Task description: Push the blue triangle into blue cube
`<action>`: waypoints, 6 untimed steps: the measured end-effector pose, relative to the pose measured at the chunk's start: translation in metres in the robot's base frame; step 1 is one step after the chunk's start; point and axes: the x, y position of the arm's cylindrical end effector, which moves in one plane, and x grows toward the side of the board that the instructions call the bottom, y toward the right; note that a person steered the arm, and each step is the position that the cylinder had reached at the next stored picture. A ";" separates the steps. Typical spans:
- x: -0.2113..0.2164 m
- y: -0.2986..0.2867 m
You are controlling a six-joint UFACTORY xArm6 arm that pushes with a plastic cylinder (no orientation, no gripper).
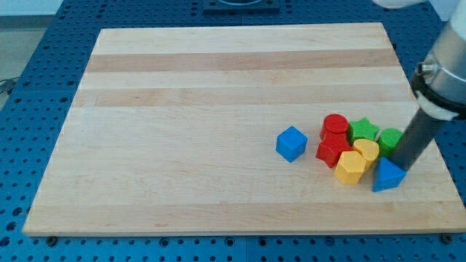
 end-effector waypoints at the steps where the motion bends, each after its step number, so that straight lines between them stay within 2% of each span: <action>1: 0.002 -0.004; 3: -0.016 0.056; 4: 0.017 0.055; 5: 0.039 0.026; 6: 0.018 -0.007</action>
